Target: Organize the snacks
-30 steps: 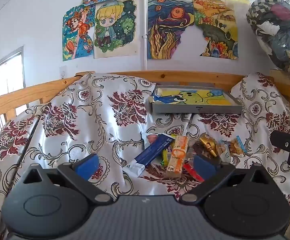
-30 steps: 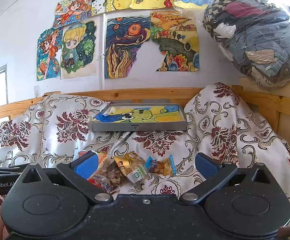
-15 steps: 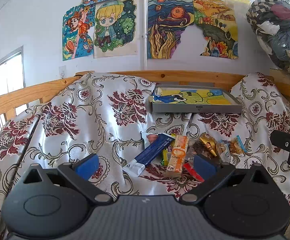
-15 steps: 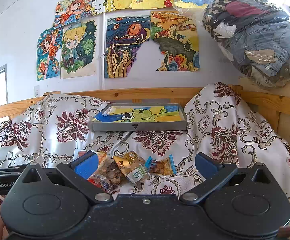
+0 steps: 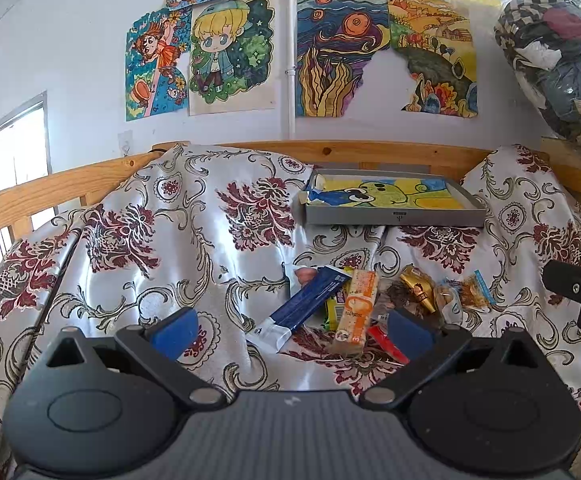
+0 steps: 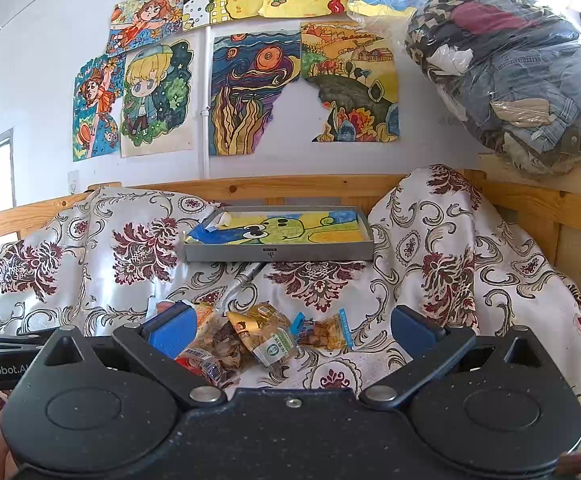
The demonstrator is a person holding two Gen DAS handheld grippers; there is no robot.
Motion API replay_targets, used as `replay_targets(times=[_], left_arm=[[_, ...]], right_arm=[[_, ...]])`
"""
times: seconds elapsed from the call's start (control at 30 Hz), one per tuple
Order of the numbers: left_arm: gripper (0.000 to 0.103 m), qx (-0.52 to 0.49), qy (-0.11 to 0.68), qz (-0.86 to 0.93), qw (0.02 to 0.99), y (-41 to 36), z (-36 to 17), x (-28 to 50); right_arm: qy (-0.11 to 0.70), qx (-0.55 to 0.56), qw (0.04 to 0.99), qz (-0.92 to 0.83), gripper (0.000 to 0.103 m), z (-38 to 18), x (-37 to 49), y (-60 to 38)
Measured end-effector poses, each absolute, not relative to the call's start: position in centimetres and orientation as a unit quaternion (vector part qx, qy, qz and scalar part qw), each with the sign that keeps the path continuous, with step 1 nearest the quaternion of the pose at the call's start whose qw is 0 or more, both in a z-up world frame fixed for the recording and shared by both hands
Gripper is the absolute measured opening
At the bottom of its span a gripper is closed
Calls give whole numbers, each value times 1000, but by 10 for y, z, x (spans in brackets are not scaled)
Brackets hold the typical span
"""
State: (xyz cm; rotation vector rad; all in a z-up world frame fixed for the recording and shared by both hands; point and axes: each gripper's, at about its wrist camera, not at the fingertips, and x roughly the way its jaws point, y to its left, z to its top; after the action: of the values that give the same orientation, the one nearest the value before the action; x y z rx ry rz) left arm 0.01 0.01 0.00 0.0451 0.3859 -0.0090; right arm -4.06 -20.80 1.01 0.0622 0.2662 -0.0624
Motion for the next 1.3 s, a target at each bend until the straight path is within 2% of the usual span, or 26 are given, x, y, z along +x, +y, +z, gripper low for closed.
replay_targets(times=[0.77, 1.3], left_arm=[[103, 20, 205, 3, 978, 2, -9, 5], [103, 36, 237, 21, 971, 0, -19, 40]], right_arm=[[149, 31, 988, -38, 102, 4, -32, -209], [216, 75, 972, -58, 102, -3, -3, -225]])
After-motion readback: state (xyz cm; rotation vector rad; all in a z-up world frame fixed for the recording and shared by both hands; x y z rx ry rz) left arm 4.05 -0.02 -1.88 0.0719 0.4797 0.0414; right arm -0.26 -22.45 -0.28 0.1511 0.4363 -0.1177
